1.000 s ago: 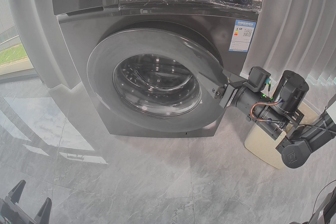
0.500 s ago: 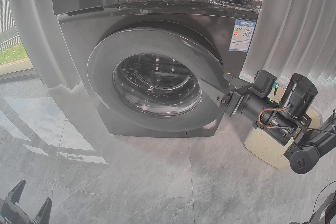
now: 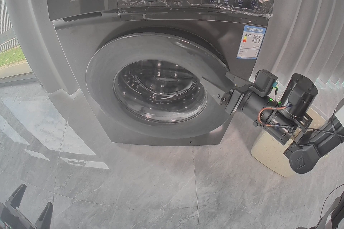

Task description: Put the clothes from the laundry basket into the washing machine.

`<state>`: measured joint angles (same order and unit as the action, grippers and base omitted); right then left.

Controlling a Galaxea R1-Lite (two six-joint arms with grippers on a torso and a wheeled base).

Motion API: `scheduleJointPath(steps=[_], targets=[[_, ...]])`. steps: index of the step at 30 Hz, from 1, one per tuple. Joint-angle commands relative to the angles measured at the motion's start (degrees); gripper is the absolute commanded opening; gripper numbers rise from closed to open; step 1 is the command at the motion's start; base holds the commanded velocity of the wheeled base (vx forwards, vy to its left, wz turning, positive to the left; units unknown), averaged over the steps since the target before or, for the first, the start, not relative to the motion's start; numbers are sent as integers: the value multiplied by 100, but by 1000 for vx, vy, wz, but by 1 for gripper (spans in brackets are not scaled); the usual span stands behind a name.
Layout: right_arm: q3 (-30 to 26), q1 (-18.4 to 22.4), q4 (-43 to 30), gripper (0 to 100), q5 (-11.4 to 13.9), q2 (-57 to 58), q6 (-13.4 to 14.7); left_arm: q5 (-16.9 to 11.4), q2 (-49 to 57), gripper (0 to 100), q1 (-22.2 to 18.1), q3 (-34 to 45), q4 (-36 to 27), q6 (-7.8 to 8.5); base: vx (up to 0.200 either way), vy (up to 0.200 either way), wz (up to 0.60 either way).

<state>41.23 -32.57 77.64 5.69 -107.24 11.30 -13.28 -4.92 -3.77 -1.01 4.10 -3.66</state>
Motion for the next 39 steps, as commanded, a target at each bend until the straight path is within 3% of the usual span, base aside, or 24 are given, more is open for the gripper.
scheduleJointPath(steps=[1, 11, 16, 22, 27, 39], targets=[[87, 111, 5, 100, -51, -34, -5, 0, -8, 100, -10, 101, 3, -3, 0, 0, 0], [-185, 199, -12, 100, -112, 599, -23, -8, 0, 100, -1, 101, 3, -30, 0, 0, 0], [-950, 5, -47, 100, -60, 1109, -260, -26, -8, 100, -1, 101, 3, -21, 0, 0, 0], [-1609, -100, -3, 100, 90, 1170, -304, -105, 0, 100, -1, 101, 3, -126, 0, 133, 0], [-1618, -100, 5, 100, 90, 1144, -321, -87, -8, 100, -1, 101, 3, -118, 0, 200, 0], [-1504, -170, 49, 100, 55, 784, -330, 36, -8, 100, -1, 101, 3, 14, 0, 0, 0]])
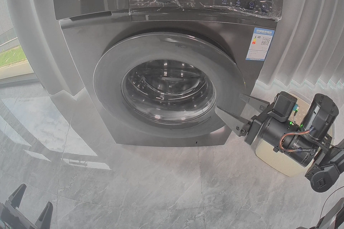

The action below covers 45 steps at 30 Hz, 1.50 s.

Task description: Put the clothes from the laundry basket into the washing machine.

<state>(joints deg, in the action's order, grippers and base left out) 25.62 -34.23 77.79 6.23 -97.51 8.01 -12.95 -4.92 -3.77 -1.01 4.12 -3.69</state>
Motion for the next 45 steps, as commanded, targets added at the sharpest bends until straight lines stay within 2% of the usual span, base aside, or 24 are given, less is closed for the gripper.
scheduleJointPath(steps=[1, 6, 13, 18, 32, 36, 40, 42, 43, 44, 45], targets=[[57, -5, 43, 100, 1, -198, -1, 3, -8, 100, -10, 101, 1, 18, 200, 0, 0], [250, 31, 228, 100, -25, -426, 16, 55, -8, 100, -1, 101, 1, 71, 200, 0, 0], [417, 92, 219, 100, -34, -435, 8, 38, -8, 100, -10, 101, 1, 62, 0, 0, 0], [602, 347, 219, 100, -34, -426, 16, 38, -8, 100, -10, 101, 1, 62, 0, 0, 0], [672, 549, 228, 100, -87, -374, 16, 38, 0, 100, -10, 101, 1, 27, 0, 0, 0], [558, 540, 237, 100, -113, -242, 16, 38, -8, 100, -1, 101, 1, 27, 0, 0, 0], [171, 347, 219, 100, -60, 136, -10, 38, 0, 100, -1, 101, 1, 18, 0, 0, 0], [-102, 171, 202, 100, 27, 259, -19, 38, -8, 100, -10, 101, 1, 35, 0, 0, 0], [-348, 13, 202, 100, 177, 312, -27, 38, 0, 100, -1, 101, 1, 35, 0, 0, 0], [-348, 13, 202, 100, 177, 312, -27, 38, 0, 100, -1, 101, 1, 35, 0, 0, 0], [-479, -31, 228, 100, 309, 285, -36, 47, 0, 100, -10, 101, 1, 27, 0, 0, 0]])
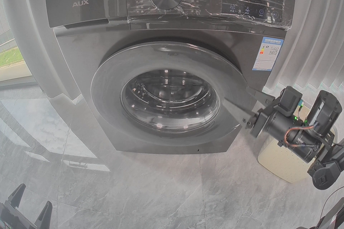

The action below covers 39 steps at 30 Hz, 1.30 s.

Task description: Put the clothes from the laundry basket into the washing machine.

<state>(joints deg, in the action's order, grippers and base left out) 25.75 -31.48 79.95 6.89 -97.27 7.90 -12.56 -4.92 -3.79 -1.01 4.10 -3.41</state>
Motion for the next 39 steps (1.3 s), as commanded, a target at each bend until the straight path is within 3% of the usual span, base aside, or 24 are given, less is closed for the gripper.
scheduleJointPath(steps=[1, 11, 18, 31, 39], targets=[[-465, -306, 12, 100, 252, 226, -25, 8, 0, 100, -8, 101, 3, -19, 0, 0, 0], [537, -254, 21, 100, 50, -424, 1, 16, 0, 100, 1, 101, 3, -54, 120, 0, 0], [545, -148, 21, 100, 6, -398, 10, 8, 0, 100, 1, 101, 3, -10, 0, 0, 0], [-52, -60, 12, 100, 14, 516, -8, 8, -8, 100, 1, 101, 3, -1, 0, 0, 0], [-870, -183, 21, 100, 287, 226, -17, 16, 0, 100, 1, 101, 3, 16, 0, 0, 0]])
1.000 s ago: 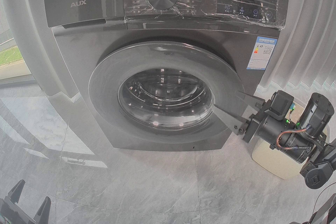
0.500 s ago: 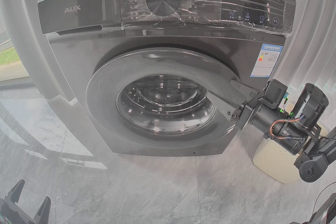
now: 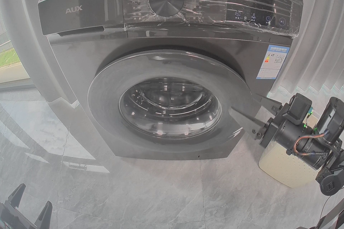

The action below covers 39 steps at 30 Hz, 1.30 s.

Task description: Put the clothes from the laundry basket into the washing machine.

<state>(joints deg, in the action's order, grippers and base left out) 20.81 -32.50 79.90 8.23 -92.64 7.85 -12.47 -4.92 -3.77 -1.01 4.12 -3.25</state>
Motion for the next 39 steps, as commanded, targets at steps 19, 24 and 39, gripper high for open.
scheduleJointPath(steps=[19, 24, 39], targets=[[371, 24, 228, 100, 3, -747, 6, 8, 0, 100, -1, 101, 1, 62, 95, 0, 0], [371, 24, 228, 100, 3, -738, 6, 8, -8, 100, -1, 101, 1, 44, 0, 0, 0], [99, -143, 219, 100, 12, -431, -20, 8, 0, 100, -1, 101, 1, 0, 0, 0, 0]])
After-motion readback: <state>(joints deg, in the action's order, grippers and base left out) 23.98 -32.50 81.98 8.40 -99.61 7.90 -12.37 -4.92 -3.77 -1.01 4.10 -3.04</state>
